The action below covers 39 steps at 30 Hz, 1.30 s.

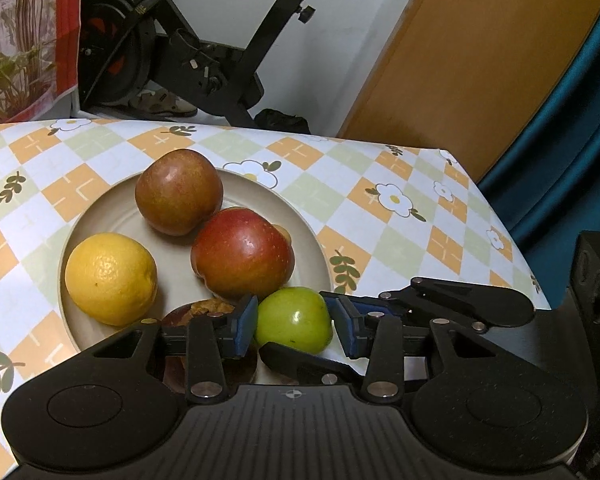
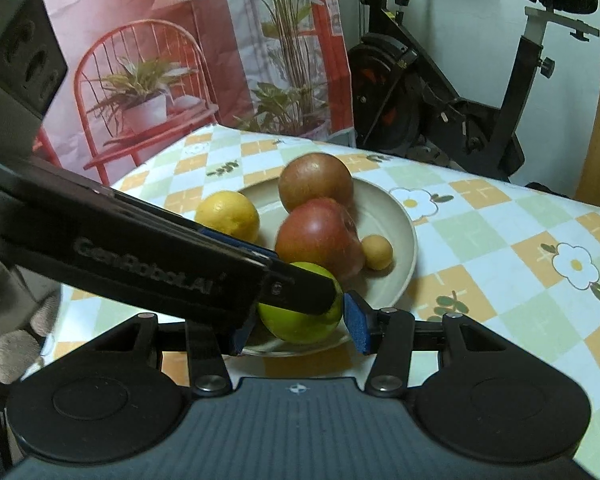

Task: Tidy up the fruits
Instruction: 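Carry the green apple with both grippers over the plate, then lower the green apple onto the plate and open both grippers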

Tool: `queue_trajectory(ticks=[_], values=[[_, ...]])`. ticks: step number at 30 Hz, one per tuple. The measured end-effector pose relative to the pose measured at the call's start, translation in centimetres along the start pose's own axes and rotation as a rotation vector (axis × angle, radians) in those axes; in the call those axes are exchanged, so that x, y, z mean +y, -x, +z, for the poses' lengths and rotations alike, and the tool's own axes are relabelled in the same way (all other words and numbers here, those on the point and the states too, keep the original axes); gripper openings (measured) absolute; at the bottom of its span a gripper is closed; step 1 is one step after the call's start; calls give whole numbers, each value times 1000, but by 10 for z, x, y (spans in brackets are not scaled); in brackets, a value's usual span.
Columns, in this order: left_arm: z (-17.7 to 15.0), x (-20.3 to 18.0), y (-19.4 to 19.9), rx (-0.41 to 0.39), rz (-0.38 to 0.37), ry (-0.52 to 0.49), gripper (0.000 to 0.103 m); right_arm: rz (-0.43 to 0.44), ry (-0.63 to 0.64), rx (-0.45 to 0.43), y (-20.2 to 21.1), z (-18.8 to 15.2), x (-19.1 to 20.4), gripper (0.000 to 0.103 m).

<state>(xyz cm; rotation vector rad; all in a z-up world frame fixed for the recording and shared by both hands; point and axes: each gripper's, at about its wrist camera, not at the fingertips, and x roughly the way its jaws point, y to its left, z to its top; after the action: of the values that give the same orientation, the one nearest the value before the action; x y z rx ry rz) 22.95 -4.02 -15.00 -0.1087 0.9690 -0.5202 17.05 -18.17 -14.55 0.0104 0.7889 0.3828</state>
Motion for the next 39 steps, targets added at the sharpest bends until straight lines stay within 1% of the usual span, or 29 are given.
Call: queue_trajectory(ticks=[3,15,17,19,23,27,31,35,39], values=[[0,1,0,-7,2,-2,44,7,-13,0,-4,-1,-4,51],[-4,-1,4,-21,15,-8,44,-19,-1,16,-8,2,0,51],[-5,-1,7,-29,24,-10,44,-23,-13,5,-4,2,1,54],[-5,-2,11,-37,31,-11,44,-25,-16,-8,1,1,1,55],[-5,-4,25,-59,25,-19,45,-28,-30,-24,13,-1,1,55],[-9,-12,42,-81,41,-62,45,-26,-33,-44,28,-3,4,55],[-15,-17,65,-114,57,-79,45,-33,-39,-74,46,-5,8,55],[-21,-24,85,-141,97,-116,45,-14,-81,-98,60,-9,13,55],[-29,-27,104,-171,126,-135,45,-33,-72,-114,70,-13,25,55]])
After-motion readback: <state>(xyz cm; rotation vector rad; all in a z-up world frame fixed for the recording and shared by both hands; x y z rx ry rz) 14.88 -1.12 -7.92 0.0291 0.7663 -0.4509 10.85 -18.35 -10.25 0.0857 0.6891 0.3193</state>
